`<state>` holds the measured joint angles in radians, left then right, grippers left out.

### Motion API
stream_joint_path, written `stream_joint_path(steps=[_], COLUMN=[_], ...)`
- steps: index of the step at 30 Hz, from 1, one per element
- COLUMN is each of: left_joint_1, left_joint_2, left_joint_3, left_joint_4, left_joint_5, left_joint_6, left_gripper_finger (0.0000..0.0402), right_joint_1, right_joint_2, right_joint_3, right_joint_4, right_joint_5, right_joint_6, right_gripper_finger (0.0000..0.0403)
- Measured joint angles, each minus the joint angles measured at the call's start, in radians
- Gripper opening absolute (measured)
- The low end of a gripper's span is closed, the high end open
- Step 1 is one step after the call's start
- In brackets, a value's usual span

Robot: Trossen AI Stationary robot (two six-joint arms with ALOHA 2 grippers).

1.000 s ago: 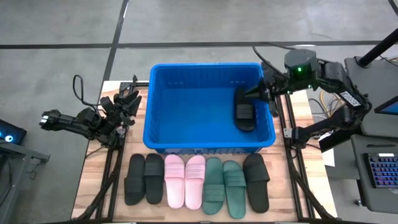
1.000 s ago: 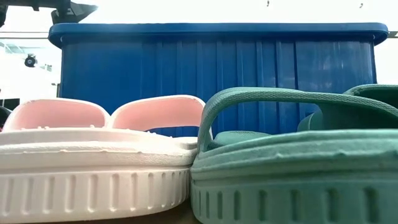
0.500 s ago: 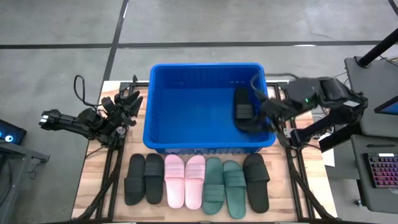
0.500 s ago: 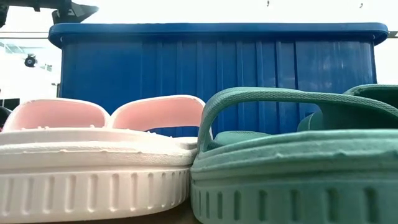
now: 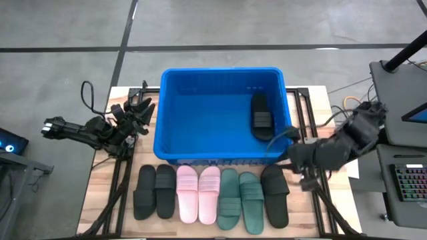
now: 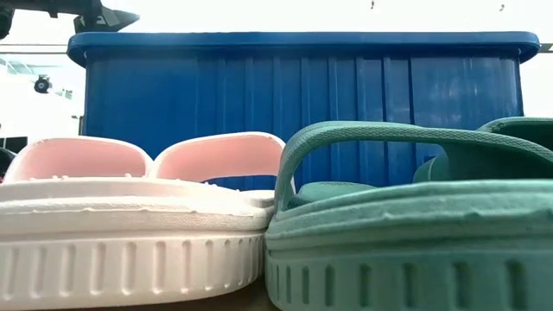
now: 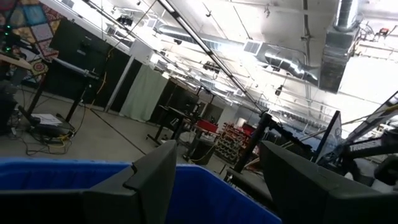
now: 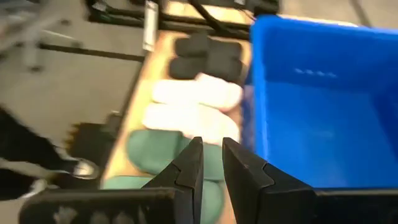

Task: Pick and place slides into bin
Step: Put the black slide into the bin

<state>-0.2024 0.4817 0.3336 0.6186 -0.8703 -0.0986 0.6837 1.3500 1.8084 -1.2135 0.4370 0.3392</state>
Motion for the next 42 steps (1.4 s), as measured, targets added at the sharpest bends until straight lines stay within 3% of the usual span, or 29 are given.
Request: stream_joint_path(steps=[3, 6, 13, 21, 25, 29, 35, 42], left_joint_1=[0.0, 0.0, 0.0, 0.0, 0.0, 0.0, 0.0, 0.0], left_joint_2=[0.007, 0.016, 0.03, 0.028, 0.026, 0.026, 0.026, 0.027], left_joint_3=[0.0, 0.0, 0.0, 0.0, 0.0, 0.0, 0.0, 0.0], left_joint_4=[0.0, 0.0, -0.001, -0.001, 0.0, 0.0, -0.001, -0.001], left_joint_5=[0.0, 0.0, 0.001, 0.012, 0.049, 0.078, 0.084, 0.084], left_joint_6=[0.0, 0.0, 0.0, 0.0, 0.001, 0.001, 0.001, 0.001], left_gripper_finger=[0.0217, 0.0217, 0.0217, 0.0217, 0.0217, 0.0217, 0.0217, 0.0217], right_joint_1=[0.064, 0.107, 0.148, 0.174, 0.187, 0.216, 0.28, 0.304], right_joint_2=[0.043, 0.098, 0.24, 0.364, 0.403, 0.415, 0.411, 0.454], right_joint_3=[-0.021, -0.045, -0.095, -0.119, -0.145, -0.189, -0.267, -0.331], right_joint_4=[-0.082, -0.185, -0.244, -0.25, -0.254, -0.249, -0.208, -0.135], right_joint_5=[0.143, 0.182, 0.079, 0.045, -0.033, -0.102, -0.101, -0.097], right_joint_6=[0.114, 0.275, 0.535, 0.669, 0.768, 0.817, 0.88, 0.845], right_gripper_finger=[0.0051, 0.0051, 0.0066, 0.0157, 0.0191, 0.0197, 0.0189, 0.0182])
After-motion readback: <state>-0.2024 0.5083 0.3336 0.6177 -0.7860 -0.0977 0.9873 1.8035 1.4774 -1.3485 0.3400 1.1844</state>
